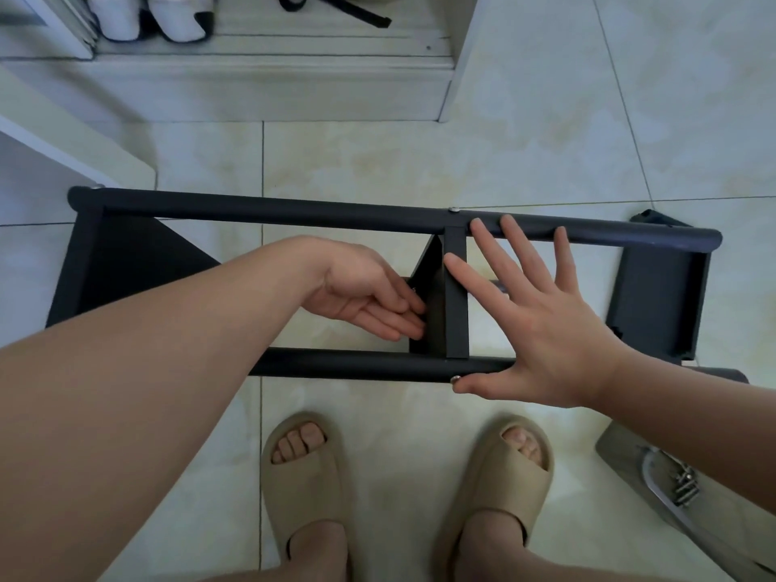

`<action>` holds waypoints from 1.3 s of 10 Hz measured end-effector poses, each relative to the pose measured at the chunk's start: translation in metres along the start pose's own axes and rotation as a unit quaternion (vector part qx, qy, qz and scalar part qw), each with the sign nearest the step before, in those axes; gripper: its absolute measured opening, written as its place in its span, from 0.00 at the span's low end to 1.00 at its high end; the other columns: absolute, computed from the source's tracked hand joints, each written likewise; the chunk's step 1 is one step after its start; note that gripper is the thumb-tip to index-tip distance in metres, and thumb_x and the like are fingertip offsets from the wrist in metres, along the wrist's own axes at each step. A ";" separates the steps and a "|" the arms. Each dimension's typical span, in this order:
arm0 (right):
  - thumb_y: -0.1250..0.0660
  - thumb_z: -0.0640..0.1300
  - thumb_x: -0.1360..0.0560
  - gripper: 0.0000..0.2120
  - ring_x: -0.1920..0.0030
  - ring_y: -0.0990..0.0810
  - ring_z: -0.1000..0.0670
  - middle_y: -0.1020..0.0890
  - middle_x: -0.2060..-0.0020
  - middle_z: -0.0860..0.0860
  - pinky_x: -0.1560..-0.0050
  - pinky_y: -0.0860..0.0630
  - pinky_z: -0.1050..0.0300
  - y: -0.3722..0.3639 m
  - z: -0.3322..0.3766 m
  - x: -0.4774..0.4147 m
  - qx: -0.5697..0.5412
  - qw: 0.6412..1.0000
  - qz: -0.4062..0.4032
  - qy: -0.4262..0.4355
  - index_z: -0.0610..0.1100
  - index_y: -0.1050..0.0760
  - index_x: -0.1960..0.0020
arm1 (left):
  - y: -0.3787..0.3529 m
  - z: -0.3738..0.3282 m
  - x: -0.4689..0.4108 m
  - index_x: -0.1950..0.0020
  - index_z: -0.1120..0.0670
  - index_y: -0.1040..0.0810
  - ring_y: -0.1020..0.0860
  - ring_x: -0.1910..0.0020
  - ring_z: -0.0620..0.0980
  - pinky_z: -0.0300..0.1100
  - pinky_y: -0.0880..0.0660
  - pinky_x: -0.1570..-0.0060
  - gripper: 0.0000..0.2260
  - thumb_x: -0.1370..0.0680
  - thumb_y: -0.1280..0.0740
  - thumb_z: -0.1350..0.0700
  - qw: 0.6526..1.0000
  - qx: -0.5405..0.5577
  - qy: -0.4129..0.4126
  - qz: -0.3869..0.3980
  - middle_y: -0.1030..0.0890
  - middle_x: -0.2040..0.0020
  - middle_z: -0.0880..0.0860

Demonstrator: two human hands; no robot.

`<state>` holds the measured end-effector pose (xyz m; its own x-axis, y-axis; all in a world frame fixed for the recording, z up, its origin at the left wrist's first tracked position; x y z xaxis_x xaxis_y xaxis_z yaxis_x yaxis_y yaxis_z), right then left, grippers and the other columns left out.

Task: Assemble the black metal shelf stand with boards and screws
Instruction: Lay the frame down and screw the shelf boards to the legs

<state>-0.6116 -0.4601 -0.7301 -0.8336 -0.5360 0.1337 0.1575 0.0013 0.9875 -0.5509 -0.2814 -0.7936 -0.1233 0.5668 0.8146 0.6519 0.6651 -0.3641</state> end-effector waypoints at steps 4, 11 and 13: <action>0.43 0.81 0.33 0.55 0.19 0.56 0.37 0.50 0.18 0.43 0.28 0.56 0.22 0.002 0.001 -0.001 -0.009 1.000 0.006 -0.006 0.48 0.47 0.18 | -0.002 -0.005 -0.013 0.47 0.58 0.18 0.16 0.64 0.45 0.37 0.20 0.63 0.08 0.22 0.28 0.55 0.996 -0.077 -0.016 -0.042 0.15 0.61 0.52; 0.43 0.81 0.34 0.55 0.19 0.55 0.37 0.49 0.18 0.43 0.28 0.56 0.21 0.003 0.002 -0.001 -0.012 1.000 0.015 -0.009 0.48 0.46 0.18 | -0.029 -0.006 -0.022 0.57 0.52 0.17 0.22 0.67 0.42 0.33 0.28 0.66 0.06 0.22 0.31 0.62 0.984 -0.166 0.046 0.039 0.17 0.64 0.48; 0.44 0.81 0.33 0.55 0.19 0.55 0.36 0.50 0.18 0.43 0.28 0.55 0.21 0.003 0.001 -0.001 -0.011 1.000 0.014 -0.007 0.48 0.46 0.18 | -0.033 -0.005 -0.025 0.62 0.53 0.15 0.21 0.67 0.43 0.34 0.25 0.62 0.11 0.22 0.31 0.63 0.988 -0.142 0.044 0.046 0.17 0.64 0.50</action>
<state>-0.6109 -0.4582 -0.7274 -0.8363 -0.5234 0.1633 0.1924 -0.0014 0.9813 -0.5654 -0.3196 -0.8000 0.0044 0.5658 0.8245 0.8425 0.4420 -0.3078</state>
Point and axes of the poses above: each hand's wrist, its own x-axis away from the middle knuckle, its own y-axis out of the back of the hand, z = x × y, the point moved 5 cm from there along -x, towards the middle knuckle
